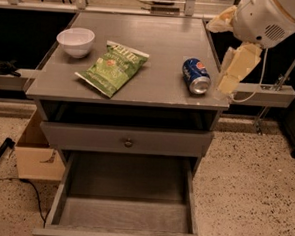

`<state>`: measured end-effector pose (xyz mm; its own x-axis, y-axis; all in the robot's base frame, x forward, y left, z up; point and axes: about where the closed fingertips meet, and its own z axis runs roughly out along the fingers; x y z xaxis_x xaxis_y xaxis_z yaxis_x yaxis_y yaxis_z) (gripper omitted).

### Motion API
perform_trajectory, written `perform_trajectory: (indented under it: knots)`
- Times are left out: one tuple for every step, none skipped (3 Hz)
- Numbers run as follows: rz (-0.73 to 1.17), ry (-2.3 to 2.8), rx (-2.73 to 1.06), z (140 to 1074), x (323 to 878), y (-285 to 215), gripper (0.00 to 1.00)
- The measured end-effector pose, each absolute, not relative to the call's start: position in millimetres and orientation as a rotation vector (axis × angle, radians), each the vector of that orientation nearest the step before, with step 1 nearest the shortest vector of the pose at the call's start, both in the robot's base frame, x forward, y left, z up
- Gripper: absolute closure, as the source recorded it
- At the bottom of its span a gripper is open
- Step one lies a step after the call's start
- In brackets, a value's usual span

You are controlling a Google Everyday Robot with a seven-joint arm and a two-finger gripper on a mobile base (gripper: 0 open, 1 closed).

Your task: Place green jalapeno chip bag into middle drawer

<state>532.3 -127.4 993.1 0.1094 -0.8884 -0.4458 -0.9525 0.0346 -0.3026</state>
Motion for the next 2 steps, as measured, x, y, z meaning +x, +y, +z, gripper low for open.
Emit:
perform_trajectory:
  knots:
    - [0.178, 1.802, -1.857, 986.9, 559.2, -114.9, 0.00]
    - [0.181, 1.772, -1.864, 980.6, 585.4, -86.3, 0.00]
